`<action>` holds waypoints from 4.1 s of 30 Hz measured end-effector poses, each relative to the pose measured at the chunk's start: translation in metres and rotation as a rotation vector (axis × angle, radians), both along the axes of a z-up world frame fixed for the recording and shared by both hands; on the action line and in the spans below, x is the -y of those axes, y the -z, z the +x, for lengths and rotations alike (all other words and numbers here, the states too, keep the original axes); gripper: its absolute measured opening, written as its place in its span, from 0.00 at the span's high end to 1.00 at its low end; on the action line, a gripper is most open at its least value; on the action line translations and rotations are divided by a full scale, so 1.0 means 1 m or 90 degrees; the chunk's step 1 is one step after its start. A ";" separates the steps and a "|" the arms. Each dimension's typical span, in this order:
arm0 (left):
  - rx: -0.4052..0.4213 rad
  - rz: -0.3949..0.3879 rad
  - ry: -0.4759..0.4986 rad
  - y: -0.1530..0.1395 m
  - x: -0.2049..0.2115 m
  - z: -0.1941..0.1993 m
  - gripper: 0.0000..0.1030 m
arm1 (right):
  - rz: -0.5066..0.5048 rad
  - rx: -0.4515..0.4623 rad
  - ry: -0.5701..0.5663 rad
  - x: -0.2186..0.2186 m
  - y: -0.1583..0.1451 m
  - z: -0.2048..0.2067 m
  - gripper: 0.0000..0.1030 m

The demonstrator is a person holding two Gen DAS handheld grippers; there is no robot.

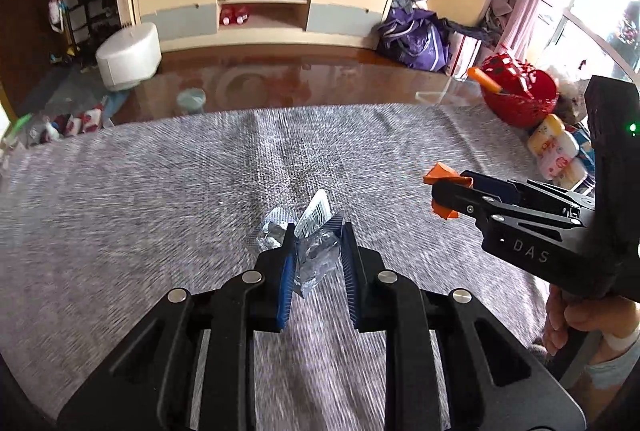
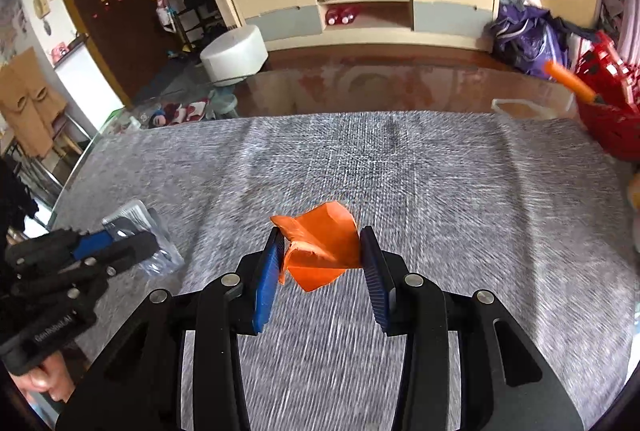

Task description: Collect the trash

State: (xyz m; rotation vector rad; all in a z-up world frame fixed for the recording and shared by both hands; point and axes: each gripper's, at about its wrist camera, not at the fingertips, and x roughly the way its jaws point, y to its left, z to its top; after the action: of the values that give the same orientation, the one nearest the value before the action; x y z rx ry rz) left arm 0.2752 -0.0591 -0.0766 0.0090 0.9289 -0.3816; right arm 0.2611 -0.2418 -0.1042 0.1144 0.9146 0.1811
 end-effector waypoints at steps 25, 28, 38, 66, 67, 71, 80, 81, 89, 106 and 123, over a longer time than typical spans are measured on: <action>0.032 0.011 0.015 -0.013 -0.015 -0.229 0.80 | -0.014 0.030 -0.017 -0.015 -0.008 -0.222 0.61; 0.016 0.015 0.018 0.004 -0.016 -0.244 0.80 | -0.002 0.006 -0.012 -0.015 0.011 -0.235 0.61; -0.072 0.011 0.013 0.084 -0.029 -0.272 0.80 | 0.026 -0.055 -0.007 -0.026 0.067 -0.261 0.61; -0.177 0.037 0.028 0.167 -0.018 -0.271 0.42 | 0.046 -0.176 0.039 -0.024 0.155 -0.243 0.38; -0.171 0.038 0.022 0.163 -0.020 -0.270 0.36 | 0.045 -0.169 0.043 -0.022 0.151 -0.244 0.36; -0.135 0.037 -0.003 0.140 -0.032 -0.268 0.20 | 0.037 -0.128 0.064 -0.011 0.128 -0.245 0.05; -0.001 0.022 -0.075 0.055 -0.063 -0.263 0.08 | 0.026 0.029 0.104 0.011 0.034 -0.257 0.03; 0.021 0.022 -0.081 0.043 -0.064 -0.263 0.08 | 0.024 0.051 0.107 0.012 0.023 -0.259 0.03; 0.192 0.033 -0.091 -0.051 -0.061 -0.266 0.08 | -0.066 0.198 0.125 0.001 -0.062 -0.259 0.03; 0.292 0.017 -0.148 -0.105 -0.063 -0.296 0.08 | -0.100 0.301 0.171 -0.010 -0.109 -0.300 0.03; 0.316 0.008 -0.149 -0.117 -0.066 -0.307 0.08 | -0.098 0.327 0.156 -0.023 -0.122 -0.306 0.03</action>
State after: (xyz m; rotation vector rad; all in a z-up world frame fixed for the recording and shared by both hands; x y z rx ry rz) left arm -0.0321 0.0065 0.0406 0.0063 0.4348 -0.1422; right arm -0.0450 -0.2191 0.0176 0.0330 0.3947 -0.0874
